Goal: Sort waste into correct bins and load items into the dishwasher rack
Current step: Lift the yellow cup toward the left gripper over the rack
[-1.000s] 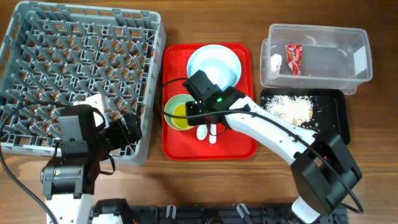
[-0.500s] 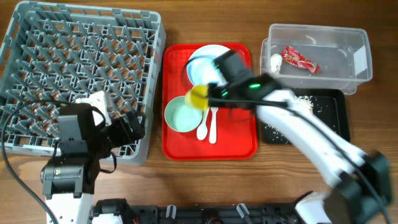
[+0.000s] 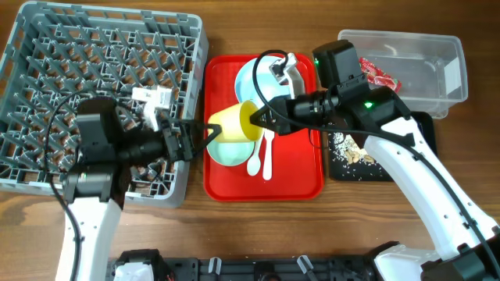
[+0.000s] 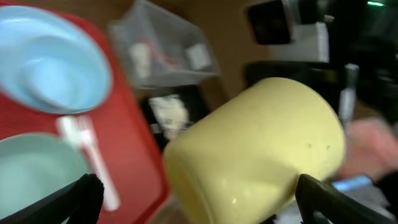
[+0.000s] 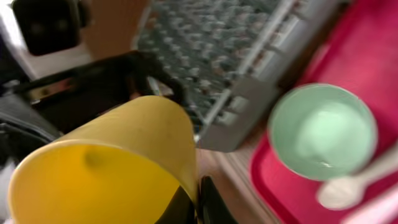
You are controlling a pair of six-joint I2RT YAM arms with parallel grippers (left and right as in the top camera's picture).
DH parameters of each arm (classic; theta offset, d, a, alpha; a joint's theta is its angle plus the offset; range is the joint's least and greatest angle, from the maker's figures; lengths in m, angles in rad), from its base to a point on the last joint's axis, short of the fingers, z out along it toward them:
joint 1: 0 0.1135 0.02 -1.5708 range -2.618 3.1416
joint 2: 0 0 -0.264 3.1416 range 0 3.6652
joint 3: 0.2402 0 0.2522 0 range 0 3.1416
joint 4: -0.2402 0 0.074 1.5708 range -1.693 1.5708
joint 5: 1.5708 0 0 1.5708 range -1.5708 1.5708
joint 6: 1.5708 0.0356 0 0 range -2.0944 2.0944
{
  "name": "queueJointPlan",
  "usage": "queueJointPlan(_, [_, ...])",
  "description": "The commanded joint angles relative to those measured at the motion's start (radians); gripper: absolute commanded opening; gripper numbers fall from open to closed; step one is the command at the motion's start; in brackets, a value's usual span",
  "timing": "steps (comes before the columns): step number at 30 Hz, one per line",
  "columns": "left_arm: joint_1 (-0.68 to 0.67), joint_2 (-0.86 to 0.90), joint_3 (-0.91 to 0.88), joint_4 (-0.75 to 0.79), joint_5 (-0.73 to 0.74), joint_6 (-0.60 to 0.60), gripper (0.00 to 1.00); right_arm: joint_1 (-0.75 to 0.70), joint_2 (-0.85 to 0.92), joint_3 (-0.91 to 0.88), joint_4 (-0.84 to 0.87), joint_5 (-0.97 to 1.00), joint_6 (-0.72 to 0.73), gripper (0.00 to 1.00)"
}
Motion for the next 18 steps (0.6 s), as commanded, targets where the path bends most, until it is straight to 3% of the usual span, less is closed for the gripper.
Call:
queueJointPlan(1, [-0.001, 0.051, 0.011, 0.055, 0.279, -0.002, 1.00, 0.000, 0.007, 0.007, 0.052, -0.261, -0.041, 0.04])
queueJointPlan(8, [-0.001, 0.068, 0.011, 0.167, 0.452, -0.019, 0.97, 0.000, 0.007, 0.006, 0.113, -0.304, -0.011, 0.04])
queueJointPlan(18, [-0.040, 0.064, 0.011, 0.208, 0.453, -0.047, 0.91, 0.000, 0.007, 0.006, 0.137, -0.304, 0.015, 0.04])
